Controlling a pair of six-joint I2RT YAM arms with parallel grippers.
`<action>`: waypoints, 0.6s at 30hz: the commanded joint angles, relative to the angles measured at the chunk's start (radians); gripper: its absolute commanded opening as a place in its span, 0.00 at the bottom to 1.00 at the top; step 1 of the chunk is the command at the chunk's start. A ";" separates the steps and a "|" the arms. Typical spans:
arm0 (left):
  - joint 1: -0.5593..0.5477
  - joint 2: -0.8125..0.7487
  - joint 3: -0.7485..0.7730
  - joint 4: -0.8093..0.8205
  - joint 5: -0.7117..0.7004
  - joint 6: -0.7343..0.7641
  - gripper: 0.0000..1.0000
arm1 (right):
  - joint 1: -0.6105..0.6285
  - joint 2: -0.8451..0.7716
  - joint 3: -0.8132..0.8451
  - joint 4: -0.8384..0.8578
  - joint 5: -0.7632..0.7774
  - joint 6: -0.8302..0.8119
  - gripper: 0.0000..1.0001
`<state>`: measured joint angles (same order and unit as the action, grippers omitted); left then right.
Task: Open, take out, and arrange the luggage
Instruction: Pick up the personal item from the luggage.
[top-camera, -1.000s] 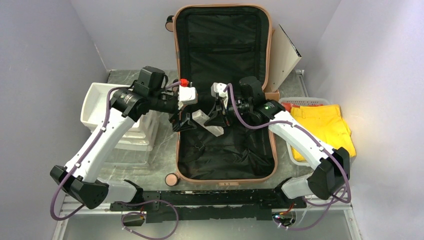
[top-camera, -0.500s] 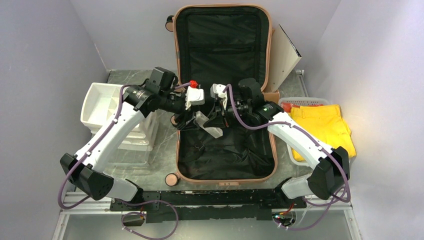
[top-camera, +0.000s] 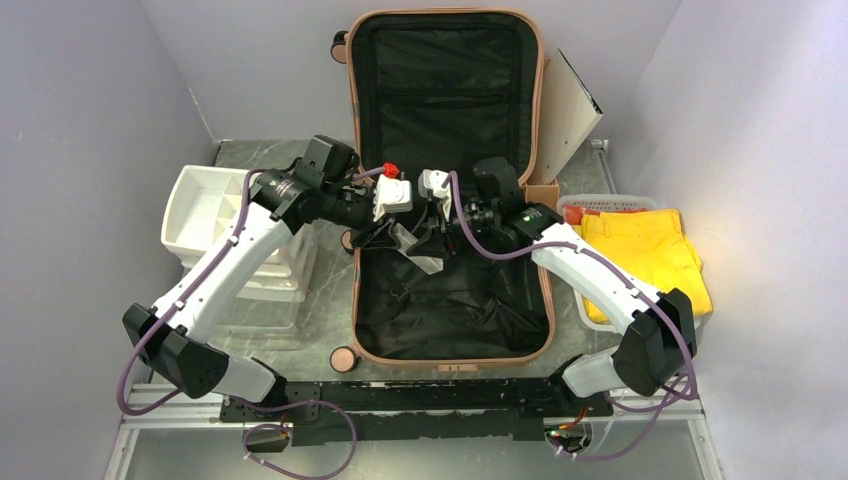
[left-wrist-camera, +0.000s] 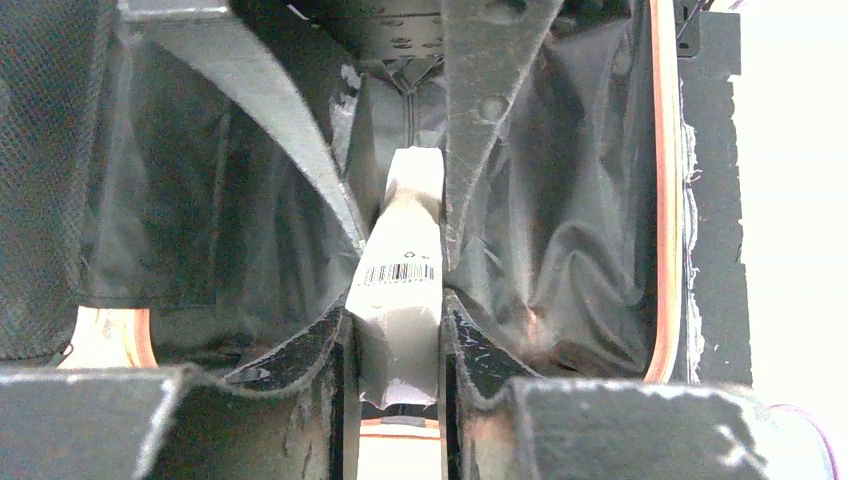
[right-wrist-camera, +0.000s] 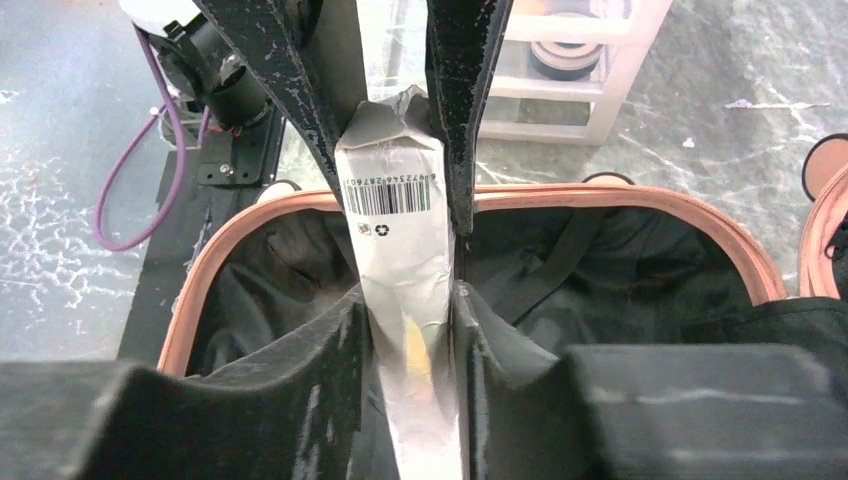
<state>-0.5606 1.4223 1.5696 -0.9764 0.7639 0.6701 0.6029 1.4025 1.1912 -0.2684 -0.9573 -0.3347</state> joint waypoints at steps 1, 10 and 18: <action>-0.004 -0.021 -0.001 0.031 0.012 0.009 0.05 | 0.006 -0.007 0.024 0.007 -0.023 -0.024 0.40; 0.027 -0.112 -0.061 0.053 -0.032 -0.019 0.05 | -0.001 -0.017 0.036 -0.027 -0.016 -0.039 0.99; 0.160 -0.335 -0.201 -0.028 -0.115 -0.012 0.05 | -0.071 -0.036 0.048 -0.065 0.051 -0.037 1.00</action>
<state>-0.4465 1.2129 1.4124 -0.9588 0.6964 0.6533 0.5610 1.4021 1.2018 -0.3191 -0.9421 -0.3519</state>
